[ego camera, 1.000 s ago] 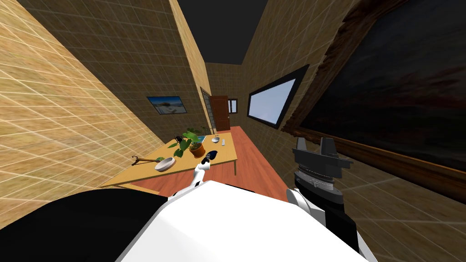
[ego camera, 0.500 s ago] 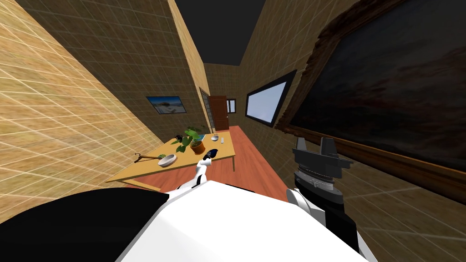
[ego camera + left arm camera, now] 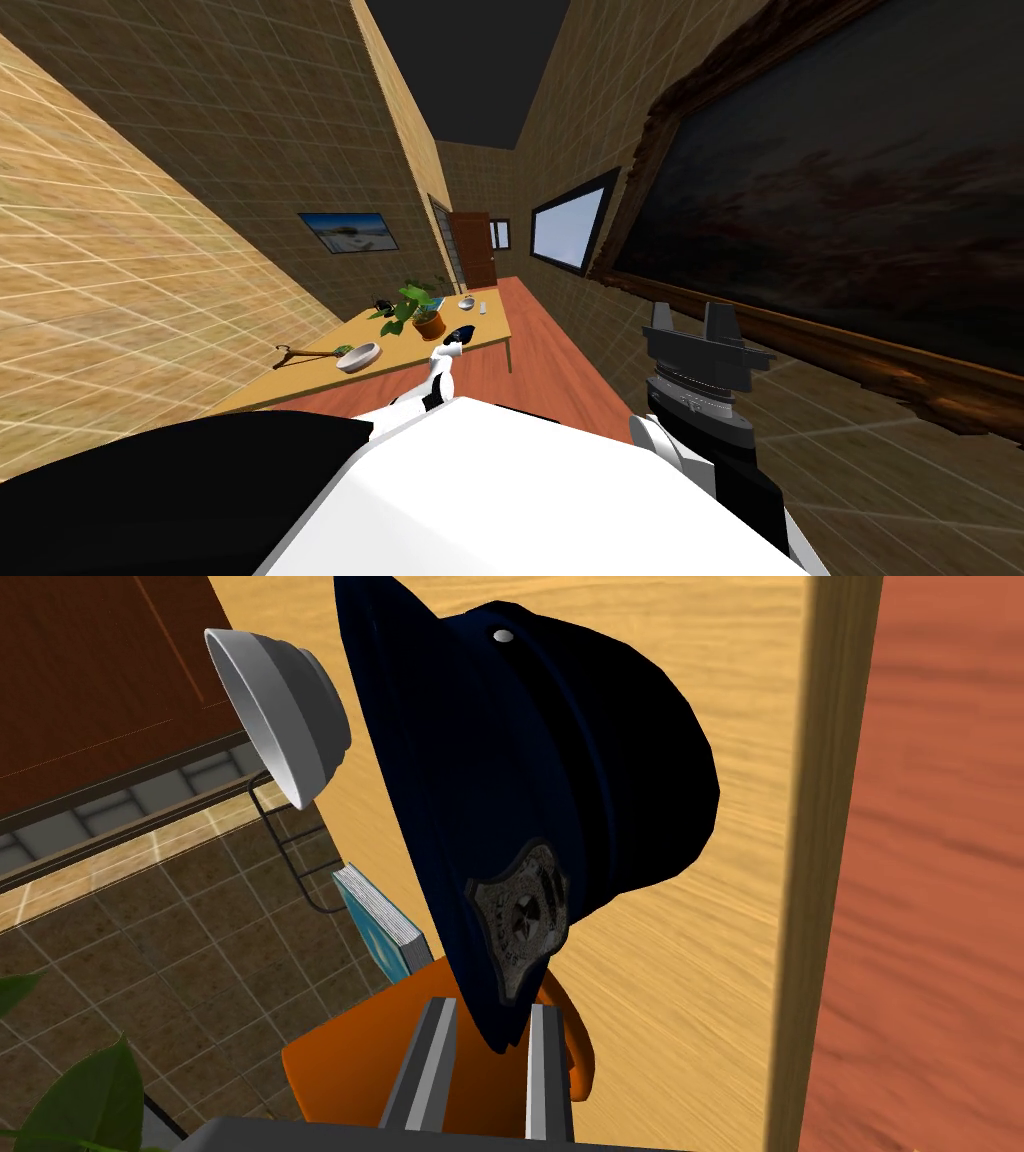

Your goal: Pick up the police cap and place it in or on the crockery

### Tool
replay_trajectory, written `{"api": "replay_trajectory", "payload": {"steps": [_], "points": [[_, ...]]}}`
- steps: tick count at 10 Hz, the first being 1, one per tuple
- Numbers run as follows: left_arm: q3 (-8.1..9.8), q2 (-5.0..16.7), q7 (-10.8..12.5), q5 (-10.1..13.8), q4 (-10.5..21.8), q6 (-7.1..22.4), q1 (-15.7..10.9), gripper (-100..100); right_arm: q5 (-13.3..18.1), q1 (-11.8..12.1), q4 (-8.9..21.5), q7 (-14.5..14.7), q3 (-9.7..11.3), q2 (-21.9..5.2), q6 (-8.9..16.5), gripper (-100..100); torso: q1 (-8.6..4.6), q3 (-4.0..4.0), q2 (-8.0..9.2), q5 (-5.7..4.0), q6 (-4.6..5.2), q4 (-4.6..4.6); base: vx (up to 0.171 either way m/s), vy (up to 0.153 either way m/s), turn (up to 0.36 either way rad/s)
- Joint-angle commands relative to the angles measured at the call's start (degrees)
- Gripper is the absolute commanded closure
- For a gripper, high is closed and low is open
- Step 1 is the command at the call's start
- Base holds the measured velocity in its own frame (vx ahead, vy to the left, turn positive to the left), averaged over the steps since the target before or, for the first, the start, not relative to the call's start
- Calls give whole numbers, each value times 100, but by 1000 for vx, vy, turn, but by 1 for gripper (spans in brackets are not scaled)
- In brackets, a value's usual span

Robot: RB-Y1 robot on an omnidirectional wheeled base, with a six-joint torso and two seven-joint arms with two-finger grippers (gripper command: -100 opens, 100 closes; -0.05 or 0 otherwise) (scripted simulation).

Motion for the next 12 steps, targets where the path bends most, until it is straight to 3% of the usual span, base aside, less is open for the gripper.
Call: {"api": "replay_trajectory", "payload": {"steps": [1, 3, 5, 6, 8, 10, 11, 12], "points": [[204, 133, 49, -97, 124, 86, -137, 100, 0, 0, 0, 0, 0, 0, 0, 0, 0, 0, 0, 0, 0, 0, -39, 13, -189], [386, 354, 83, -140, 228, 216, -222, 100, 0, 1, 0, 0, 0, 0, 0, 0, 8, -6, -13, -1, 1, -1, -8, 29, -219], [386, 354, 83, -140, 228, 216, -222, 100, 0, 2, 0, 0, -1, -1, 0, 0, 13, -12, -24, -2, -6, -3, 12, 30, -49], [551, 607, 99, -170, 320, 329, -258, 100, 0, 2, 0, 0, -1, 0, 0, 0, 5, -11, -20, -2, -9, -4, 13, 41, -321], [694, 876, 100, -188, 400, 421, -246, 100, 0, 1, 0, 0, -1, -1, 0, 0, 19, -13, -30, -6, 8, 3, 41, 92, -369], [694, 883, 100, -188, 400, 421, -246, 100, 0, 3, 0, 0, -2, -1, 0, 0, 22, -17, -35, -7, -11, -2, 32, 56, -14], [819, 1172, 86, -197, 464, 497, -194, 100, 0, 3, 0, 0, -2, -1, -1, 0, 5, -11, -23, -10, -13, -1, 24, 55, -396], [819, 1172, 86, -197, 466, 497, -194, 100, 0, 1, 0, 0, -1, -1, 0, 0, 8, -9, -29, -17, 14, 9, 35, 76, -231]]}}
